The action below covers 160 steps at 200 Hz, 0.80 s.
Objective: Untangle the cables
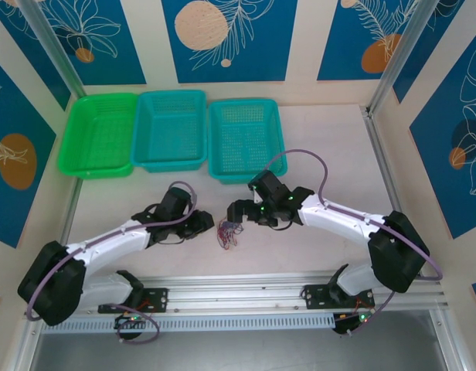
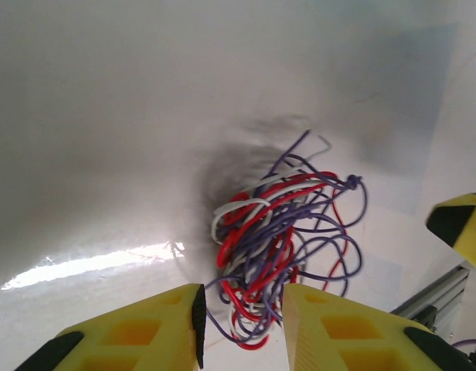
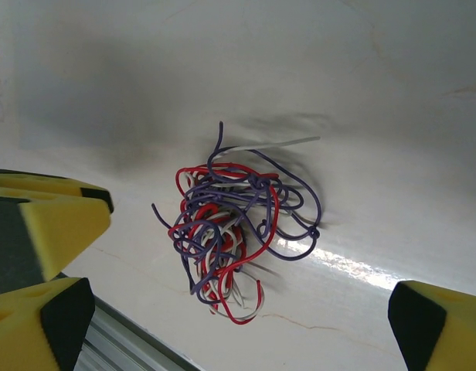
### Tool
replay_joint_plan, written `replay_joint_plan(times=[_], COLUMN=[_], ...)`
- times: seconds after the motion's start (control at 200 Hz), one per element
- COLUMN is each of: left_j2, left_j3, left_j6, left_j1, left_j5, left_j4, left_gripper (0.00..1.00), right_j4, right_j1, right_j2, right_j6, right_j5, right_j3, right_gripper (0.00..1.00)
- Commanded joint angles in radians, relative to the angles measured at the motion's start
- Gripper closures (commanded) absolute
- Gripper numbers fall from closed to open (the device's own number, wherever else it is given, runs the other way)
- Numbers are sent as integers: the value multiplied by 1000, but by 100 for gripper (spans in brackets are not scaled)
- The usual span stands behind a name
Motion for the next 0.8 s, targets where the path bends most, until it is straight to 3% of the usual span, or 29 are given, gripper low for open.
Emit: replay_joint_plan(times=[0.0, 0.445, 0.645, 0.795], left_j2=[40, 134, 165, 148], left_j3=[27, 10, 7, 2], left_j6=[-14, -18, -18, -8], left_j1=[-15, -33, -34, -34], left_j5=[9, 83, 84, 61], left_j4=[64, 164, 156, 135], left_gripper=[68, 69, 83, 100], right_j4=[8, 48, 71, 89], right_j1=[14, 54, 70, 92], right_j2=[20, 137, 177, 201], right_j6=[33, 68, 97, 134], right_j5=[23, 19, 11, 26], right_j3=[23, 43, 51, 54], right_gripper=[1, 1, 1, 1])
